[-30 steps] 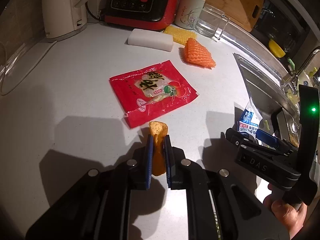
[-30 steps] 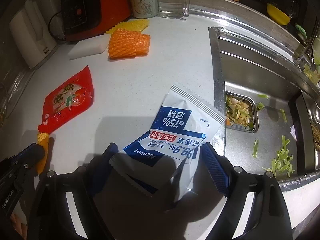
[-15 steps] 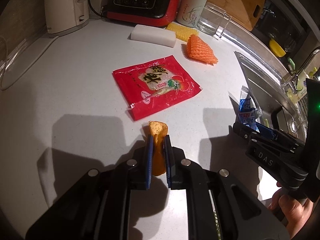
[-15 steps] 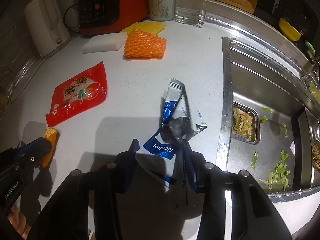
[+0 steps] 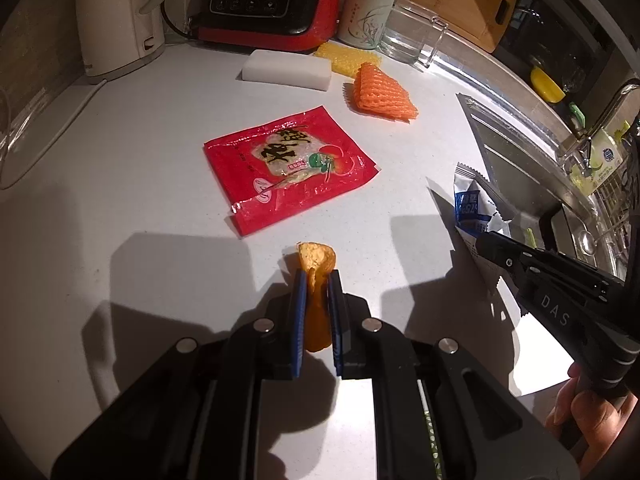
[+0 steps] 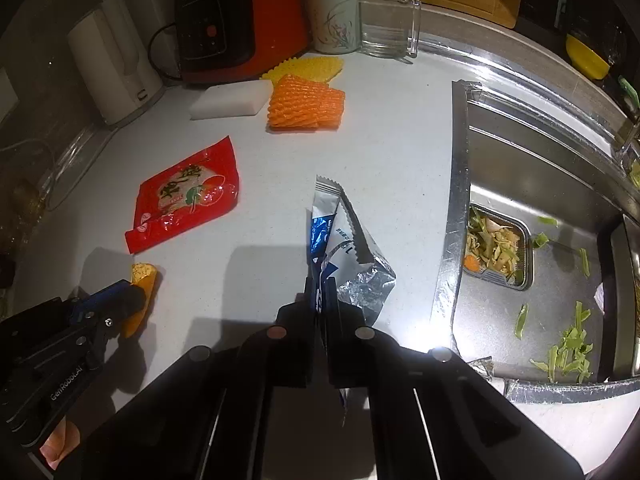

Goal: Collect trash
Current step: 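Carry the toast to the basket and open the left tool while the right tool carries the packet, then open the right tool to drop the wipe packet into the basket, then move both open tools back over the counter toward the red snack package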

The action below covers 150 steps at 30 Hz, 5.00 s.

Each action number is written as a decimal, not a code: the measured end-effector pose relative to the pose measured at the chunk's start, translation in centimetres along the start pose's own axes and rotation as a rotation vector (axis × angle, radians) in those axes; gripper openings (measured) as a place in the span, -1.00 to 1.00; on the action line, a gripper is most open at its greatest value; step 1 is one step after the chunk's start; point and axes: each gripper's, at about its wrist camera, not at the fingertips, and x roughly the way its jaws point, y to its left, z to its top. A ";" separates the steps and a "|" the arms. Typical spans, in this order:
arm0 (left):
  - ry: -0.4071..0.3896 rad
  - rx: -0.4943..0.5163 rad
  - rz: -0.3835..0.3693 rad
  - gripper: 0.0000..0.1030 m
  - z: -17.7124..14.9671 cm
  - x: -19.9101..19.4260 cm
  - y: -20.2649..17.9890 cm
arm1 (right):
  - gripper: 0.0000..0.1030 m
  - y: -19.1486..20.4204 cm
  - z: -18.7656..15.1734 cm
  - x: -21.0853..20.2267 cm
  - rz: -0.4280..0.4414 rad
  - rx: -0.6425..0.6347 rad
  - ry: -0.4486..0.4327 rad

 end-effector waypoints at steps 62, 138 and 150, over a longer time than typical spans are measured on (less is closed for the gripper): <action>0.274 0.012 0.089 0.30 -27.3 -2.6 -18.7 | -0.91 -12.3 -23.9 -19.9 0.272 -0.103 -0.014; -0.044 0.548 0.018 0.85 6.9 -0.1 -1.5 | 0.95 -5.0 0.9 -4.0 0.140 -0.157 0.034; 0.072 0.748 -0.149 0.85 9.5 5.3 -0.9 | 0.95 -5.1 5.5 0.7 0.101 -0.141 0.076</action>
